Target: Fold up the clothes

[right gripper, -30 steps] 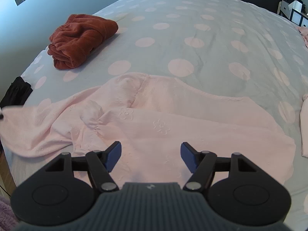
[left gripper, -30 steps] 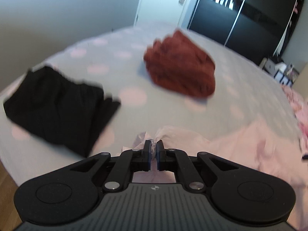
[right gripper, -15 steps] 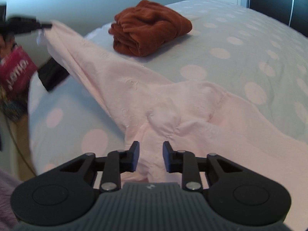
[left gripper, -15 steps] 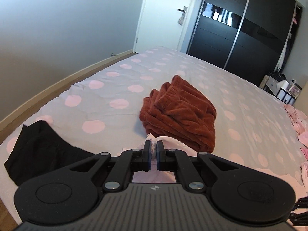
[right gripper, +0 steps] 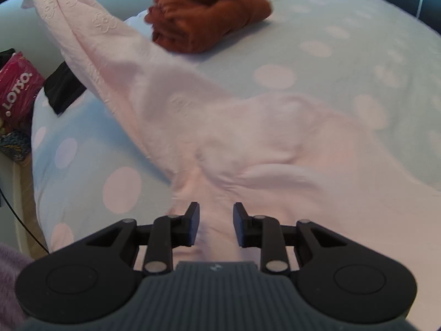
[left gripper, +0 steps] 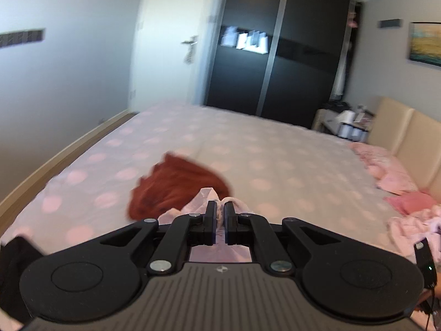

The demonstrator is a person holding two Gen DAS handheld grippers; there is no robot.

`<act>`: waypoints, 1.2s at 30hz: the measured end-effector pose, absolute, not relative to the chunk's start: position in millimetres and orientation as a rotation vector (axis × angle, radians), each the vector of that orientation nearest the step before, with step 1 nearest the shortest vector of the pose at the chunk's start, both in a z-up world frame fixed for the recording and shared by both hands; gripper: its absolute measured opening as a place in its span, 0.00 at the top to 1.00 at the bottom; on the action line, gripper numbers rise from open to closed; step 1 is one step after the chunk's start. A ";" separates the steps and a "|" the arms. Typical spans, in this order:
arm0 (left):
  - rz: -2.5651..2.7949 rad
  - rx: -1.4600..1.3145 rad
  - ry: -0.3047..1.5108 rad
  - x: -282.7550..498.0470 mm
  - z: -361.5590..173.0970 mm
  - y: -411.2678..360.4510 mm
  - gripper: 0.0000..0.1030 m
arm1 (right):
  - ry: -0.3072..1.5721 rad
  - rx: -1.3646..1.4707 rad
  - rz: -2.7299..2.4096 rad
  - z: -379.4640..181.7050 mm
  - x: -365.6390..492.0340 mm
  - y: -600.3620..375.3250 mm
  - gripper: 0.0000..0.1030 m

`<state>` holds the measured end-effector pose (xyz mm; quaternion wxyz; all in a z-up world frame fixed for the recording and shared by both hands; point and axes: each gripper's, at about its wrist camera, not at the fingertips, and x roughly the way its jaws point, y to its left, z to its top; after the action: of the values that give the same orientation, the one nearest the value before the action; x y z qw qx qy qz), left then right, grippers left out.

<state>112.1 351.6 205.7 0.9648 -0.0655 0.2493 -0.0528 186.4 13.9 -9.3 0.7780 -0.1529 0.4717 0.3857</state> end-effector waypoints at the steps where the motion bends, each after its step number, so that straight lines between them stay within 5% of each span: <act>1: -0.149 -0.108 0.495 114.9 214.9 335.0 0.97 | 1.008 -0.326 0.803 0.9 187.9 -3.1 0.63; 14: -0.524 0.191 0.670 173.2 247.6 75.5 0.97 | 0.926 -0.047 0.486 56.6 198.4 -187.1 0.62; 31: -0.803 0.387 1.054 235.4 41.3 -165.7 0.95 | 0.981 -0.016 0.346 21.1 174.5 -310.2 0.62; 34: -0.823 0.372 1.067 236.9 26.6 -171.3 0.84 | 1.008 -0.029 0.359 8.6 172.2 -310.7 0.62; 36: -0.831 0.343 1.059 238.3 25.4 -170.6 0.66 | 1.024 -0.041 0.363 1.6 172.8 -309.3 0.62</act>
<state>238.3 -170.6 25.4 0.7683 0.1581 0.4881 -0.3827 172.8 -309.3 1.6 0.8558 -0.0196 0.4872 0.1727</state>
